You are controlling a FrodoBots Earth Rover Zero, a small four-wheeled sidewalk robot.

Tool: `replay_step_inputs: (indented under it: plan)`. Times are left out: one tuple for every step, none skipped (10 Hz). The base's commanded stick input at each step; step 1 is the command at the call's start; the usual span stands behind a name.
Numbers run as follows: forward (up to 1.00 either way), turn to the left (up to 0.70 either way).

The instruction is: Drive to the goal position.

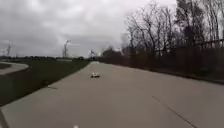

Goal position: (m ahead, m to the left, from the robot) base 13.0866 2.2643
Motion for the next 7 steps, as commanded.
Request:
replay_step_inputs:
  plan:
    - [1.0,0.23]
    - [1.0,0.4]
    - [1.0,0.39]
    - [1.0,0.15]
    - [1.0,0.04]
    - [1.0,0.0]
    - [1.0,0.0]
